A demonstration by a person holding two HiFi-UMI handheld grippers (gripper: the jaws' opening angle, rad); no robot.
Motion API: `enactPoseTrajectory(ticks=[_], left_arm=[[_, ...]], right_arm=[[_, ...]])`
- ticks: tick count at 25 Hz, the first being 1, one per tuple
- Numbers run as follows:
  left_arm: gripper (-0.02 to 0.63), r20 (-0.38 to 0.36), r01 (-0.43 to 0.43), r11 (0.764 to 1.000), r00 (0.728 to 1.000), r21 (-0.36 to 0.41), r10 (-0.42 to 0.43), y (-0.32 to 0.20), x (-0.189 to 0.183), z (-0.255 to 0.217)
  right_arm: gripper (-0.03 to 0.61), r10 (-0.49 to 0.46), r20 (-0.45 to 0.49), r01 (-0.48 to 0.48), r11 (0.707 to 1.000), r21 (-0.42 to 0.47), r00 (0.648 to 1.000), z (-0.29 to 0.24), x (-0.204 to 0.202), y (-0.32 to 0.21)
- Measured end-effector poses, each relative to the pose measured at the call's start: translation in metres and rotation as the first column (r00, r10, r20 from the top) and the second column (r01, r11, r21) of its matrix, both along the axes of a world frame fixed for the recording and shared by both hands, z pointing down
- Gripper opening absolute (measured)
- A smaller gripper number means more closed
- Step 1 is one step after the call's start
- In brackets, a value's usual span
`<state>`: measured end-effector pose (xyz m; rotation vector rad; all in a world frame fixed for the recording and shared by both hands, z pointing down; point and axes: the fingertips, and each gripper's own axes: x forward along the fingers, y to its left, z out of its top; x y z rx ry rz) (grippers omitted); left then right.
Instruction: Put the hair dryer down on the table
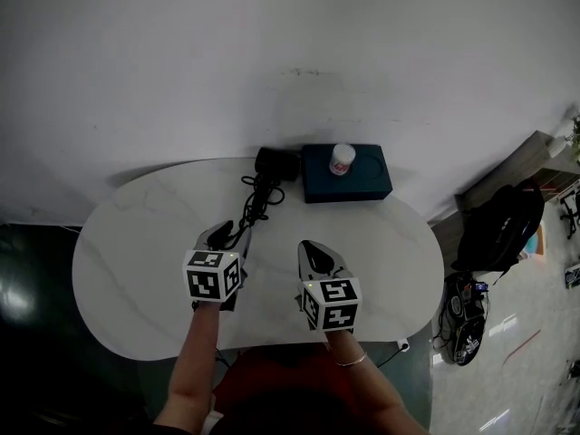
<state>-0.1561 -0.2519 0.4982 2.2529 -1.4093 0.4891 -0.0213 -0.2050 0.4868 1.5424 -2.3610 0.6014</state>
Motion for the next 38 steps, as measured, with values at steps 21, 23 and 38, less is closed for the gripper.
enactPoseTrajectory(ticks=[21, 23, 38], left_arm=[[0.043, -0.021, 0.002, 0.987, 1.000, 0.159, 0.002, 0.070, 0.000, -0.048], [0.038, -0.023, 0.002, 0.985, 1.000, 0.171, 0.002, 0.077, 0.001, -0.052], [0.034, -0.051, -0.007, 0.978, 0.999, 0.209, 0.018, 0.122, 0.006, -0.060]], right_arm=[[0.015, 0.029, 0.011, -0.030, 0.996, 0.081, 1.000, -0.030, 0.000, 0.049], [0.015, 0.032, 0.011, -0.033, 0.995, 0.096, 0.999, -0.034, 0.002, 0.053], [0.015, 0.016, 0.014, -0.018, 0.986, 0.165, 1.000, -0.053, 0.001, 0.090]])
